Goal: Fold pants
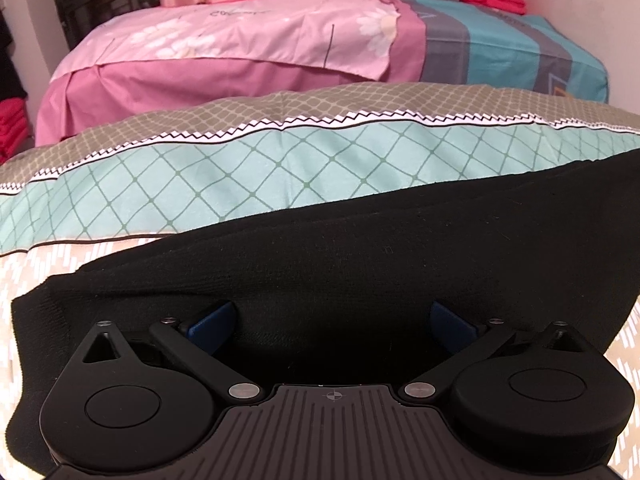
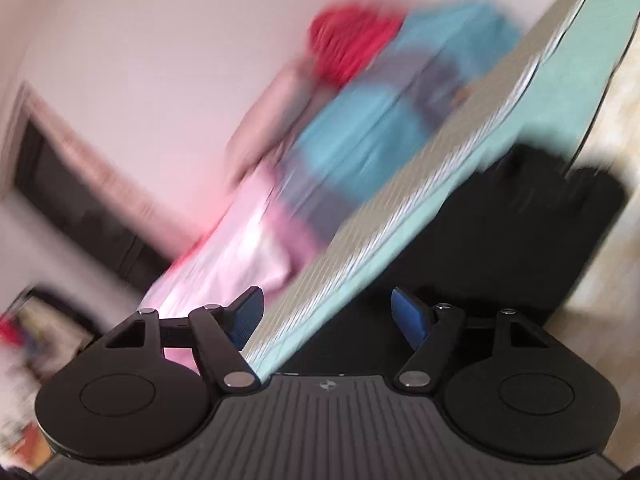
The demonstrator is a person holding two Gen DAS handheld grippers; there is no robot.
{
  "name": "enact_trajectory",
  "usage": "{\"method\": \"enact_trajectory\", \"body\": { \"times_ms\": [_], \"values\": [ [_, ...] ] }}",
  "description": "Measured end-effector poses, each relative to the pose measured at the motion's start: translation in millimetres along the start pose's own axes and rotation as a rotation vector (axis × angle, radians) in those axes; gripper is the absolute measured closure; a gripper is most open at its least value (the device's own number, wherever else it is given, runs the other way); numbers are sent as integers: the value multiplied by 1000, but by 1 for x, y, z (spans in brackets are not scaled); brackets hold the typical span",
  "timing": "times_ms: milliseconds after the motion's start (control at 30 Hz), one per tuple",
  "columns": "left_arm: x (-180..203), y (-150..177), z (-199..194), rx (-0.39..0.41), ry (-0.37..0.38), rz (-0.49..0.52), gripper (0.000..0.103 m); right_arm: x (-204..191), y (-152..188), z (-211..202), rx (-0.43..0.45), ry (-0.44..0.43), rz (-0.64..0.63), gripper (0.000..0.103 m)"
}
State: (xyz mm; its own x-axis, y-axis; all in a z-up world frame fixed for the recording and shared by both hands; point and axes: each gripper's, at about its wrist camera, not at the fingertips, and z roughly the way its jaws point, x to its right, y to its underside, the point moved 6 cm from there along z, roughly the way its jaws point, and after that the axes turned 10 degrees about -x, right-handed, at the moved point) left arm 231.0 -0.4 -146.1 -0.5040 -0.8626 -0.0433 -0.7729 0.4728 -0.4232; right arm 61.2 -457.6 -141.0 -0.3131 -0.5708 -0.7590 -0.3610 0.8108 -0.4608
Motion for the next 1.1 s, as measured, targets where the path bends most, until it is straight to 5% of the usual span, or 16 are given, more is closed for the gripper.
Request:
{"method": "enact_trajectory", "body": {
  "times_ms": [33,100,167,267,367,400,800,1033,1100],
  "values": [
    [0,0,0,-8,-7,-2,0,6,4,3,-27,4,4,33],
    [0,-1,0,-24,-19,-6,0,19,1,-1,9,37,10,72],
    [1,-3,0,-39,-27,-12,0,45,-12,-16,67,74,111,81],
    [1,-2,0,-46,-37,-19,0,49,-19,-33,183,186,157,68],
    [2,-1,0,-49,-48,-27,0,28,-2,-45,187,248,72,31],
    [2,-2,0,-51,-51,-29,0,20,2,-46,188,268,27,26],
    [5,-4,0,-78,-75,-38,0,-3,49,-68,50,286,-120,25],
    [4,-5,-1,-90,-79,-51,0,-47,72,-36,-66,109,-204,28],
    [3,-6,-5,-119,-72,-81,0,-39,68,-33,-73,138,-158,30]
  ]
}}
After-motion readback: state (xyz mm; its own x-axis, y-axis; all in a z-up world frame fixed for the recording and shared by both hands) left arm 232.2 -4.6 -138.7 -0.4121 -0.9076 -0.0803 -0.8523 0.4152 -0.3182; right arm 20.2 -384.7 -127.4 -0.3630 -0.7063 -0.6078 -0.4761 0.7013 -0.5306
